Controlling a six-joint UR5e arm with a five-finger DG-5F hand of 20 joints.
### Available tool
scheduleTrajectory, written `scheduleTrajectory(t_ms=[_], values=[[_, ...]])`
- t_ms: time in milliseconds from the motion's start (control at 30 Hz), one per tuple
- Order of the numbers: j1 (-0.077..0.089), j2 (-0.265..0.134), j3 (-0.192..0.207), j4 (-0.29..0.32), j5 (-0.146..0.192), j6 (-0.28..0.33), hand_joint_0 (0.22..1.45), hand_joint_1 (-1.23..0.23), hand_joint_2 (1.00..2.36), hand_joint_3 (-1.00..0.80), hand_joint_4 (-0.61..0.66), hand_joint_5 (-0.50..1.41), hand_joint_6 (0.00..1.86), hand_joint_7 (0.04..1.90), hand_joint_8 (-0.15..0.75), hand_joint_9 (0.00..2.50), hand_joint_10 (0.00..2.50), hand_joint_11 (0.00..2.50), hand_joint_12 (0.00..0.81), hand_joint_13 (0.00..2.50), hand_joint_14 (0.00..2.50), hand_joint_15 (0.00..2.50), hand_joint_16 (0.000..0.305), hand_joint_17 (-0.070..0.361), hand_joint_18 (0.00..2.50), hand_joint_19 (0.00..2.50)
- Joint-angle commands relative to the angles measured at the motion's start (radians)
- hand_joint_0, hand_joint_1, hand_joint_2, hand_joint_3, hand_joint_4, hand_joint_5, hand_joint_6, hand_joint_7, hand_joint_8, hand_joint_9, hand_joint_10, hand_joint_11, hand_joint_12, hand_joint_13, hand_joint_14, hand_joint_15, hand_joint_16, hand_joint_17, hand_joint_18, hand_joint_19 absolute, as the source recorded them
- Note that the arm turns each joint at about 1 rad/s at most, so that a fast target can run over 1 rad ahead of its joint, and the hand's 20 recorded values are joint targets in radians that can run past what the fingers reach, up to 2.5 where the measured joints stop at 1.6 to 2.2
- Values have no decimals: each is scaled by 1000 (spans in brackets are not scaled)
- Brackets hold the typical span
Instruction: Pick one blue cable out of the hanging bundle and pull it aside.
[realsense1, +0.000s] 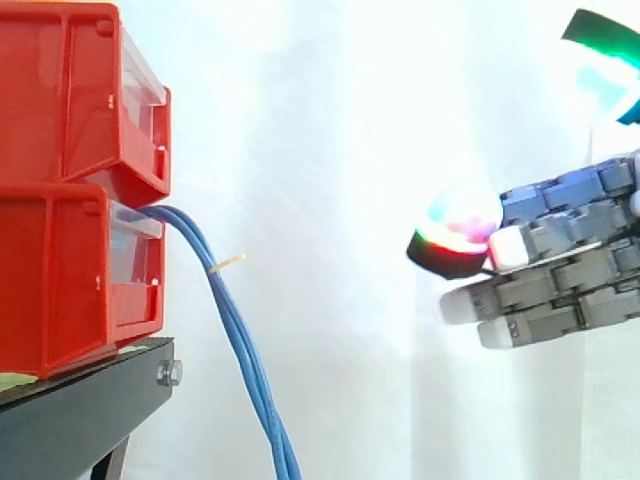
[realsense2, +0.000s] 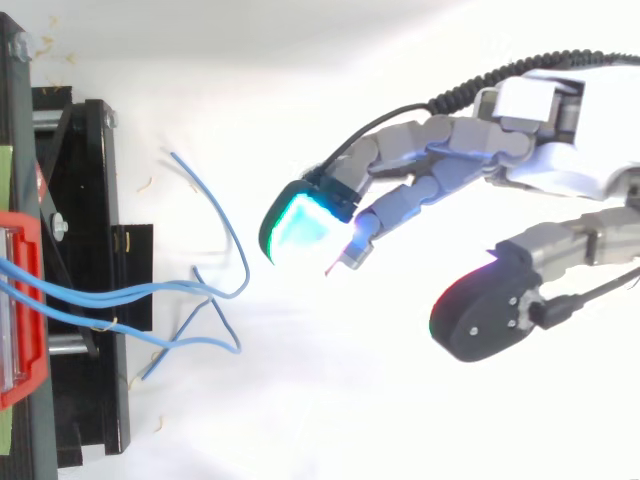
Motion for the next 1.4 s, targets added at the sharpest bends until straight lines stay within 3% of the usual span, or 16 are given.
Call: scheduleTrajectory(t_ms=[0, 33, 100, 133, 267, 300, 433, 467, 533, 567, 633, 833, 1167, 1367], values=[[-2, -35, 25, 9, 0, -1, 447, -631, 1001, -454, 219, -181, 502, 733, 261, 569, 11, 410, 358, 0, 7, 227, 65, 145, 0, 189], [-7, -66, 70, -2, 6, 5, 445, -633, 1001, -456, 219, -181, 502, 735, 264, 565, 11, 400, 357, 0, 7, 219, 65, 145, 0, 183], [-10, -83, 94, -12, 4, 10, 440, -635, 1001, -459, 208, -184, 502, 733, 264, 546, 11, 405, 358, 0, 7, 215, 66, 149, 0, 179], [-12, -104, 133, -48, 6, 15, 439, -635, 1001, -457, 207, -184, 502, 730, 264, 544, 13, 407, 357, 0, 7, 218, 66, 149, 0, 178], [-13, -138, 179, -92, 4, 18, 441, -626, 1001, -463, 215, -184, 502, 735, 271, 564, 11, 401, 361, 0, 6, 214, 67, 150, 0, 174], [-13, -144, 188, -97, 3, 24, 443, -619, 1001, -464, 223, -183, 502, 731, 286, 684, 15, 454, 365, 10, 7, 217, 66, 149, 0, 172], [-10, -150, 188, -63, 11, 18, 450, -604, 1001, -469, 220, -182, 502, 727, 297, 777, 14, 486, 364, 84, 6, 214, 66, 149, 0, 172], [-10, -152, 188, -52, 11, 15, 452, -604, 1001, -473, 213, -181, 502, 724, 285, 649, 15, 497, 367, 115, 7, 229, 65, 146, 0, 177], [-10, -150, 188, -40, 11, 9, 458, -636, 1001, -472, 194, -176, 502, 721, 269, 530, 16, 547, 382, 359, 11, 320, 62, 139, 0, 237], [-10, -150, 188, -34, 14, 2, 463, -640, 1001, -473, 181, -172, 502, 724, 264, 518, 18, 618, 392, 543, 15, 450, 59, 133, 104, 319], [-10, -150, 188, -26, 17, -10, 470, -640, 1001, -473, 170, -169, 502, 730, 258, 508, 18, 681, 391, 677, 18, 586, 57, 127, 266, 413], [-5, -150, 188, 0, 27, -33, 472, -646, 1001, -473, 162, -168, 502, 729, 261, 472, 19, 723, 401, 603, 17, 558, 54, 121, 287, 394], [-4, -152, 188, -5, 29, -37, 475, -638, 1003, -462, 201, -174, 502, 733, 247, 290, 12, 376, 394, 427, 14, 428, 51, 115, 158, 340], [-5, -199, 193, 11, 23, -19, 473, -632, 1002, -459, 216, -173, 502, 739, 258, 328, 10, 366, 398, 451, 15, 431, 53, 120, 175, 377]])
